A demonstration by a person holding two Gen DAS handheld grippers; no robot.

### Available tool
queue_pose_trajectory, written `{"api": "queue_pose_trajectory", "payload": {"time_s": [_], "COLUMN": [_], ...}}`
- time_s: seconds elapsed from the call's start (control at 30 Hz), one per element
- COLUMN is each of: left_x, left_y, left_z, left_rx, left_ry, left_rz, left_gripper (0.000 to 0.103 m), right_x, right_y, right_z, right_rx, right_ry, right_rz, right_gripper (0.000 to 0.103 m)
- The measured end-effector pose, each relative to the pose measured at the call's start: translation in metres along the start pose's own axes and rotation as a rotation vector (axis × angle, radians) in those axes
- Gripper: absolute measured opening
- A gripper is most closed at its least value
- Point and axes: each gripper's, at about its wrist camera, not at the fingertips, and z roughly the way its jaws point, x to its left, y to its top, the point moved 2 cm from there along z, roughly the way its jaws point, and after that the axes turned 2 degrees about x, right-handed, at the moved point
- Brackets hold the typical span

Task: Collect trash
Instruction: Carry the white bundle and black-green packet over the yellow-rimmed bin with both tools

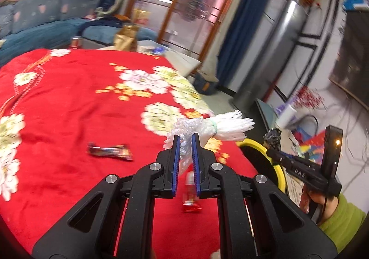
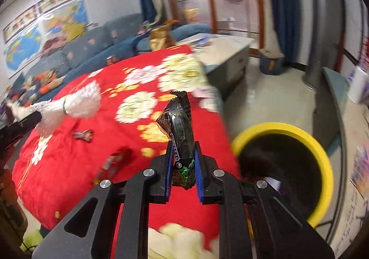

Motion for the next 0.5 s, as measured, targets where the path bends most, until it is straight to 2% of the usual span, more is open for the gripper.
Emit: {"api": "queue_pose_trajectory", "payload": {"time_s": [0.5], "left_x": [-0.105], "left_y": [-0.017], "left_z": [0.065], "left_rx": [0.132], "left_ry": [-0.169], "left_rz": [0.197], "left_gripper": [0.006], "right_x": [-0.103], "right_y": [-0.039], "right_z": [-0.054], "right_rx": [-0.074], "right_ry": [-0.192], "right_rz": [0.222], "right_gripper": [0.016]}}
